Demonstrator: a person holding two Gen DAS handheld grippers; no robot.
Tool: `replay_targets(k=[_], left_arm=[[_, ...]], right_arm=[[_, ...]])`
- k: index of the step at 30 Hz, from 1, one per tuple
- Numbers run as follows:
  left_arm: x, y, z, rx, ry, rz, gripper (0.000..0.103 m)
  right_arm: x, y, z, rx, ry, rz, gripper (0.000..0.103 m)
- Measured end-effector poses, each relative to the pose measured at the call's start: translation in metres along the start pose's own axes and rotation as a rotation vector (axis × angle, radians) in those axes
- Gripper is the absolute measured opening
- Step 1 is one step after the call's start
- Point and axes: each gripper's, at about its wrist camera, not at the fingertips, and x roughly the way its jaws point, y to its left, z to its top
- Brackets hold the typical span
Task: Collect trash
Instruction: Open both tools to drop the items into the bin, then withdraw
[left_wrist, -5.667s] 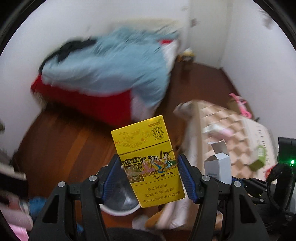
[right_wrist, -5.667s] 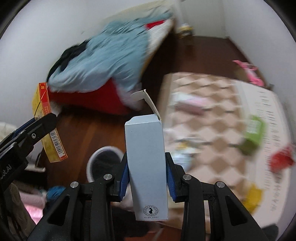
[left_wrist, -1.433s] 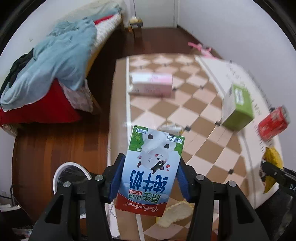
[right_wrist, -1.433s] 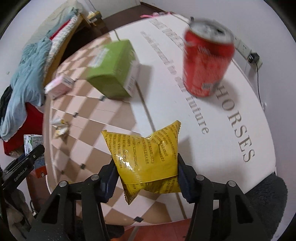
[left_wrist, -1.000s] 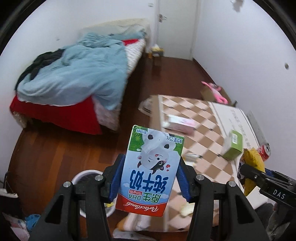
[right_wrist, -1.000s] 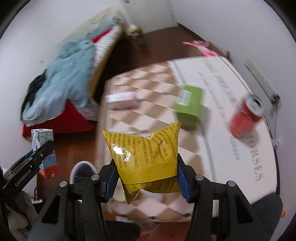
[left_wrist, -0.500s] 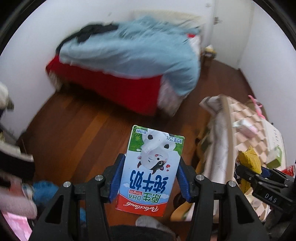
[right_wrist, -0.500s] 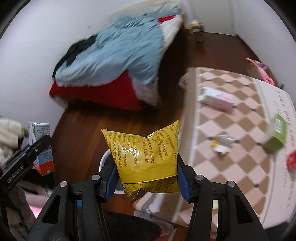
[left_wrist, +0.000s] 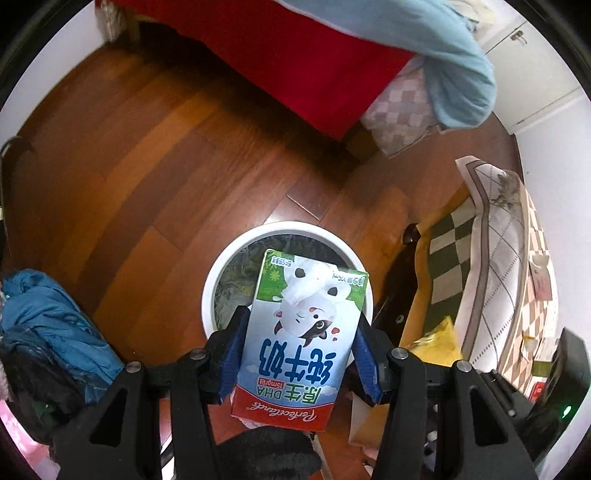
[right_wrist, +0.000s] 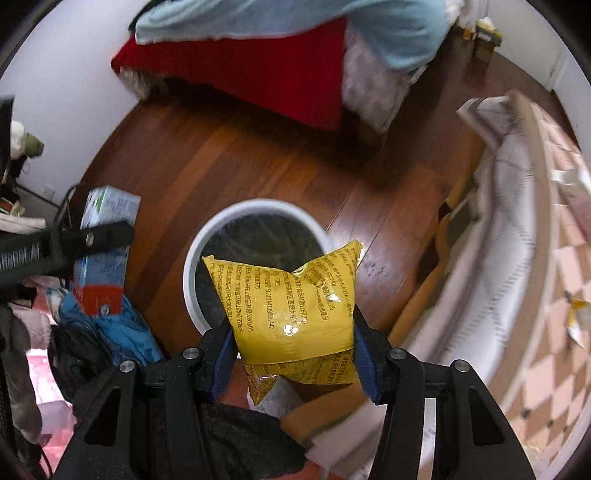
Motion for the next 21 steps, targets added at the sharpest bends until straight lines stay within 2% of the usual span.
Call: replay_targets(k=[5, 7, 8, 9, 11, 13, 14, 21], left_arm=[[0.016, 0.014, 0.013, -0.031, 0.045, -0.018, 0.052], [0.014, 0.024, 0.016, -0.041, 0.046, -0.014, 0.074], [0.012, 0.029, 0.015, -0.051, 0.035, -0.008, 0.096], [0.011, 0.031, 0.016, -0.056, 0.026, -0.003, 0.101], [0.008, 0.036, 0.013, -0.055, 0.022, 0.021, 0.101], [0.005, 0.038, 0.008, -0.045, 0.016, 0.043, 0.101], [0.003, 0.039, 0.004, -0.043, 0.011, 0.053, 0.101], [-0.012, 0.038, -0.020, -0.003, -0.058, 0.178, 0.101]], right_arm=[[0.036, 0.011, 0.010, -0.024, 0.050, -0.005, 0.057], [0.049, 0.012, 0.015, -0.032, 0.064, -0.007, 0.057], [0.056, 0.013, 0.018, -0.034, 0.070, -0.005, 0.057], [0.060, 0.016, 0.018, -0.034, 0.079, 0.002, 0.058], [0.069, 0.016, 0.021, -0.029, 0.102, 0.022, 0.066], [0.075, 0.016, 0.021, -0.027, 0.108, 0.034, 0.099], [0.076, 0.016, 0.020, -0.024, 0.105, 0.035, 0.102], [0.077, 0.014, 0.013, -0.023, 0.103, -0.010, 0.102]])
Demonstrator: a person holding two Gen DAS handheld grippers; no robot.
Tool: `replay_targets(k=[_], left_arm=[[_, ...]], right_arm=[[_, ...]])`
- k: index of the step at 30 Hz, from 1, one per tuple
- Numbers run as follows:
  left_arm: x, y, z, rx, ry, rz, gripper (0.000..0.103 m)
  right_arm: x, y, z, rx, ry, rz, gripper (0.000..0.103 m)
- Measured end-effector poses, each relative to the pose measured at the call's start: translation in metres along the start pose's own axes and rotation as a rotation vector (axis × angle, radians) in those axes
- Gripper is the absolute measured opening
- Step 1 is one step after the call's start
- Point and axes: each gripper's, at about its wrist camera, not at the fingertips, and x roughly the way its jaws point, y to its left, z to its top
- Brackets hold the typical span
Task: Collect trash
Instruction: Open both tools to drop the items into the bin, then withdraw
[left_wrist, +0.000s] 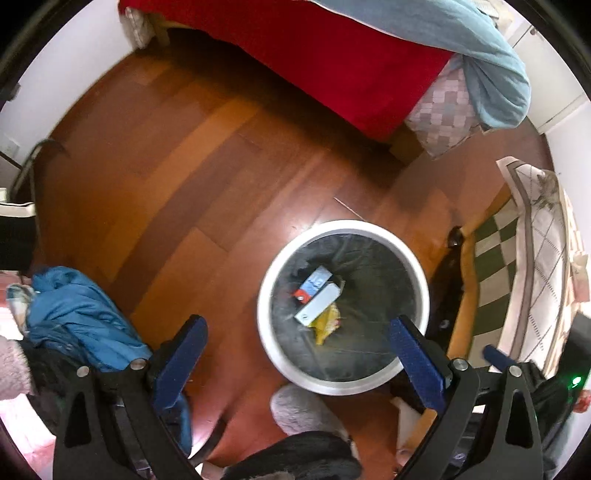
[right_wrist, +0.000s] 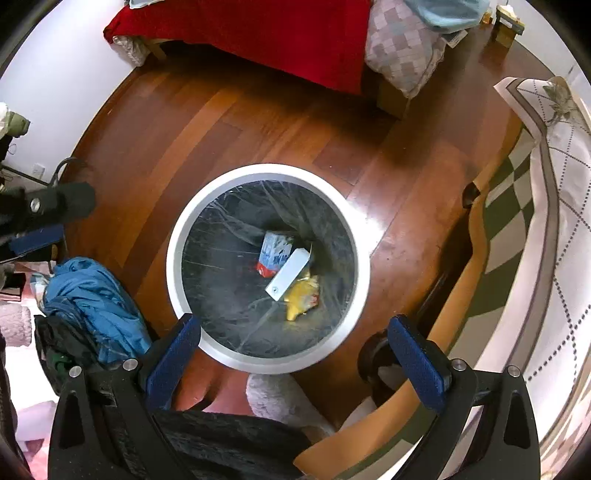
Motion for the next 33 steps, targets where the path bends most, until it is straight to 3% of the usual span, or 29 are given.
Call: replay_targets(k=[12, 20, 33], left_arm=[[-0.057, -0.001, -0.044, 0.049, -0.143, 0.094, 0.101], [-0.105, -0.009, -0.076, 0.079, -0.238, 0.119, 0.101], [-0.190, -0.046, -0.125, 0.143, -0.375, 0.066, 0.101]], right_arm=[[-0.051, 0.006, -0.028, -0.003, -0.078, -0.056, 0.102], [-0.103, 0.000, -0.057, 0.026, -0.158, -0.035, 0.102], [-0.209, -0.018, -0.106, 0.069, -0.315, 0.044, 0.102]])
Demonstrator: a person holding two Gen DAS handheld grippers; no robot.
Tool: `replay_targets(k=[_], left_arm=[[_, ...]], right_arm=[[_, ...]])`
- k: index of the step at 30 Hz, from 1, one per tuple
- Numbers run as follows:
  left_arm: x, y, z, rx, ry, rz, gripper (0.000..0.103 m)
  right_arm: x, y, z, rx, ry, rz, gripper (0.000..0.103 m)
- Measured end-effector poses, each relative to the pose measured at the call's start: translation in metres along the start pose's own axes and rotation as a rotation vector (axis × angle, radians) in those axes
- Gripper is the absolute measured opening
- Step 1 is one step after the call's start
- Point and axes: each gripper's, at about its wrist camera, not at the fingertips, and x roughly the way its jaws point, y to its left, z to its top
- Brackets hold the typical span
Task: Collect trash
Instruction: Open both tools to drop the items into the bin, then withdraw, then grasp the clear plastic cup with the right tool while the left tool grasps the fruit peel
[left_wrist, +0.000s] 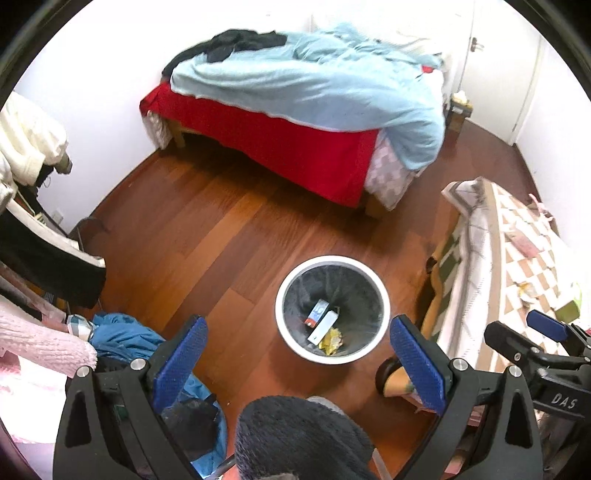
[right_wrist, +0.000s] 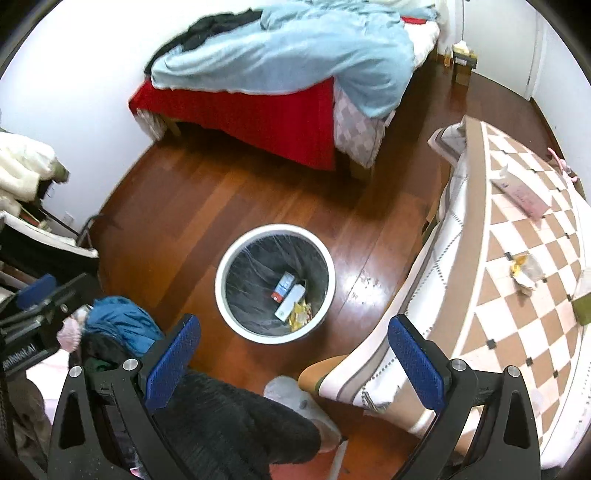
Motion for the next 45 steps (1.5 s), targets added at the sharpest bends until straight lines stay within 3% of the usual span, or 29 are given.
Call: replay_targets(k=[6, 10, 15, 20, 22, 24, 29, 32, 35, 37, 41, 43, 44, 45], left_arm=[[-0.040, -0.034, 0.001, 0.022, -0.080, -0.027, 0.101], [-0.040, -0.077, -0.010, 0.064, -0.105, -0.053, 0.101], [0.009, -0.153, -0.041, 0.152, -0.009, -0.101, 0.101], [0.066, -0.222, -0.076, 0.239, 0.099, -0.115, 0.101], [0.079, -0.236, -0.086, 0.253, 0.139, -0.125, 0.101], [0.090, -0.249, -0.094, 0.252, 0.175, -0.150, 0.100], [0.102, -0.267, -0.102, 0.230, 0.251, -0.246, 0.100], [0.102, -0.281, -0.103, 0.230, 0.262, -0.313, 0.098], [0.103, -0.298, -0.103, 0.266, 0.266, -0.336, 0.083], [0.107, -0.308, -0.104, 0.291, 0.278, -0.341, 0.083], [0.117, -0.328, -0.111, 0.334, 0.306, -0.338, 0.055], [0.117, -0.334, -0.115, 0.355, 0.297, -0.319, 0.051], [0.116, -0.336, -0.117, 0.363, 0.285, -0.317, 0.037], [0.114, -0.337, -0.118, 0.369, 0.278, -0.317, 0.033]], right_arm=[[-0.063, -0.017, -0.008, 0.057, -0.092, 0.059, 0.102], [-0.103, -0.056, -0.023, 0.155, -0.139, 0.098, 0.102], [-0.124, -0.141, -0.058, 0.327, -0.138, 0.016, 0.102], [-0.095, -0.235, -0.103, 0.465, -0.051, -0.111, 0.101], [-0.074, -0.265, -0.120, 0.502, -0.006, -0.127, 0.079], [-0.056, -0.285, -0.133, 0.523, 0.030, -0.129, 0.074], [-0.024, -0.306, -0.150, 0.545, 0.022, -0.055, 0.064], [-0.016, -0.305, -0.148, 0.520, -0.011, -0.039, 0.045], [-0.012, -0.300, -0.142, 0.501, -0.033, -0.036, 0.046], [-0.020, -0.301, -0.142, 0.500, -0.056, -0.057, 0.046], [-0.041, -0.309, -0.142, 0.503, -0.086, -0.124, 0.046], [-0.048, -0.316, -0.142, 0.514, -0.095, -0.149, 0.046], [-0.052, -0.320, -0.144, 0.516, -0.096, -0.156, 0.046], [-0.054, -0.322, -0.145, 0.519, -0.093, -0.166, 0.046]])
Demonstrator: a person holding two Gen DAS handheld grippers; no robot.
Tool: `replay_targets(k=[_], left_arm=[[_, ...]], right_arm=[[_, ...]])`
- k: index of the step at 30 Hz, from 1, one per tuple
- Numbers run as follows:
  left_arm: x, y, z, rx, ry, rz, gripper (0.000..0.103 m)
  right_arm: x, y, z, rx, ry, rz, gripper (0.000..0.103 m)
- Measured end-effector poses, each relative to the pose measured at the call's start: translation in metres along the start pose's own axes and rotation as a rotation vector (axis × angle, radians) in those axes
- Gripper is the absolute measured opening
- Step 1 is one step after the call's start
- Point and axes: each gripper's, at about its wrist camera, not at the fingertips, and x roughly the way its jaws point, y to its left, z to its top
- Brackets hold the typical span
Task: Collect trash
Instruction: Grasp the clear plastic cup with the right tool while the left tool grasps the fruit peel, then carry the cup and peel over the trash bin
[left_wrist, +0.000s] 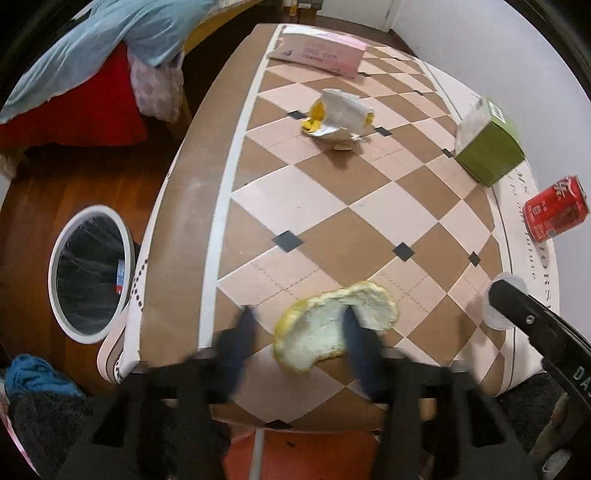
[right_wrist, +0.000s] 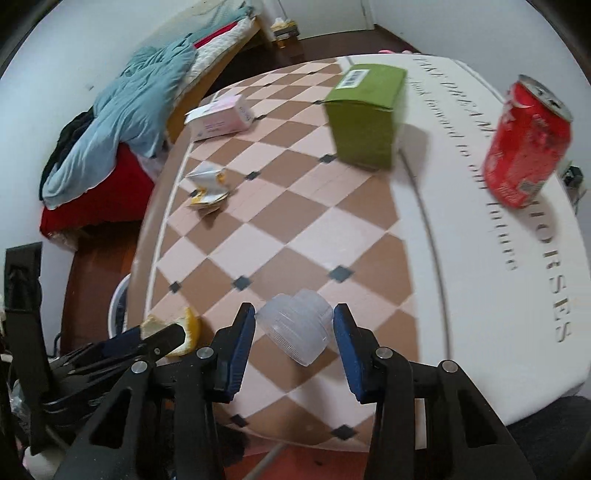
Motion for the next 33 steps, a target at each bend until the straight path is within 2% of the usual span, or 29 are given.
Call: replay_targets(k=[2, 3, 6, 13, 20, 25, 30, 33], left_arm=[[-0.001, -0.002, -0.001, 0.004, -0.011, 0.012, 0.026], [-0.002, -0.004, -0.001, 0.013, -0.027, 0.034, 0.018], [-0.007, -0.003, 0.000, 0.023, -0.049, 0.043, 0.009], [-0.036, 0.003, 0.007, 0.034, -0.136, 0.064, 0.007], [-0.093, 0.031, 0.025, 0.007, -0.261, 0.069, 0.007], [-0.140, 0.072, 0.038, -0.039, -0.343, 0.103, 0.007], [-0.174, 0.130, 0.046, -0.097, -0.397, 0.173, 0.007], [-0.184, 0.168, 0.047, -0.137, -0.406, 0.220, 0.007]], right_arm=[[0.002, -0.007, 0.000, 0.015, 0.007, -0.013, 0.046], [0.003, -0.010, -0.001, 0.019, 0.011, -0.016, 0.046], [0.006, -0.013, -0.005, 0.023, 0.018, -0.024, 0.046], [0.003, -0.009, -0.006, 0.012, 0.010, -0.032, 0.046], [-0.023, 0.012, 0.007, -0.019, -0.044, -0.003, 0.046], [-0.042, 0.048, 0.021, -0.062, -0.079, 0.053, 0.046], [-0.047, 0.105, 0.035, -0.136, -0.094, 0.126, 0.046], [-0.037, 0.151, 0.041, -0.196, -0.085, 0.169, 0.046]])
